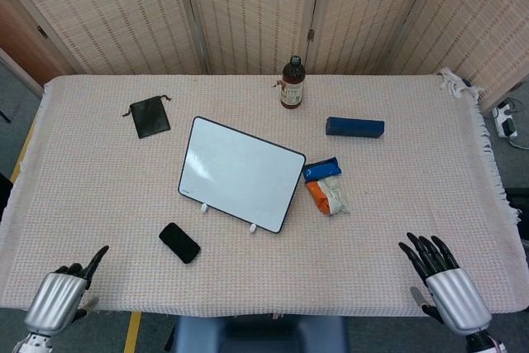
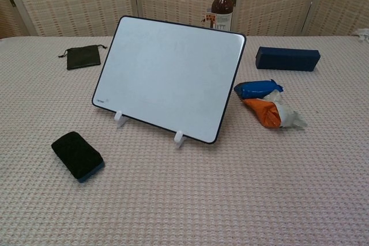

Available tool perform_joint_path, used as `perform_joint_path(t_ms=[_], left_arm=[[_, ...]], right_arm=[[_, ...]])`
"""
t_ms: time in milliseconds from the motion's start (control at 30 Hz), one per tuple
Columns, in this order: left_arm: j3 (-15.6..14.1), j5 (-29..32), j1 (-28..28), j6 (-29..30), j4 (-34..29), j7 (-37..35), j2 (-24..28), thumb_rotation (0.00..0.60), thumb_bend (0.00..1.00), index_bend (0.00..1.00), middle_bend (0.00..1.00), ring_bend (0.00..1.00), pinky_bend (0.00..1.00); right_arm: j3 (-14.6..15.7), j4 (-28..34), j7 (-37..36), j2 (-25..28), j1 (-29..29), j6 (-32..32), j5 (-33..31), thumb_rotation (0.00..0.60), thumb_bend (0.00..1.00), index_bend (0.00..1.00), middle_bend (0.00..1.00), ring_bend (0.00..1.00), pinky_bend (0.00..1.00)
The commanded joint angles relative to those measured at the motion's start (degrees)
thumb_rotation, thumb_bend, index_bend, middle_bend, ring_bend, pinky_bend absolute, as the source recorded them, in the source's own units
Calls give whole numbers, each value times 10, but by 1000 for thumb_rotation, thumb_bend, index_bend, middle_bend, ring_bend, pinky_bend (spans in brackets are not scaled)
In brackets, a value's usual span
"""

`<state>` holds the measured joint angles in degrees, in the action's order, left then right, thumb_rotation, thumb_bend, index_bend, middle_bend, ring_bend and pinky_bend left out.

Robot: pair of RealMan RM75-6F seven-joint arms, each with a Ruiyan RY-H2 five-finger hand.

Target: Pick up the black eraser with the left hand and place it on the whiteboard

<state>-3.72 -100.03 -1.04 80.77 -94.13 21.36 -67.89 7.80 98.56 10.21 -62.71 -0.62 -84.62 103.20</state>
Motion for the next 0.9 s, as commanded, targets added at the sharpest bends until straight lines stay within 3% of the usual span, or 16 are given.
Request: perform_joint_path(t_ms=[33, 233, 567, 900], left_arm=[[29, 42, -64, -88, -25, 32, -1, 600, 238, 237, 1000, 949, 1000], [53, 88, -123, -170, -13, 63, -25, 600, 238, 298, 1000, 993, 1000], [58, 75, -190, -218, 12, 69, -43, 600, 261, 276, 1000, 996, 1000], [68, 116, -244, -278, -5, 108, -60, 600, 259, 267, 1000, 993, 1000]], right_arm=[[-5, 5, 0, 0, 4, 6, -9, 600, 444, 0, 0, 0, 0], [-8, 0, 8, -6, 4, 8, -16, 600, 444, 0, 0, 0, 0], [-25, 10, 26, -13, 14, 35, -60, 600, 444, 0, 0, 0, 0], [-35, 18, 33, -12, 25, 61, -100, 600, 444, 0, 0, 0, 0]])
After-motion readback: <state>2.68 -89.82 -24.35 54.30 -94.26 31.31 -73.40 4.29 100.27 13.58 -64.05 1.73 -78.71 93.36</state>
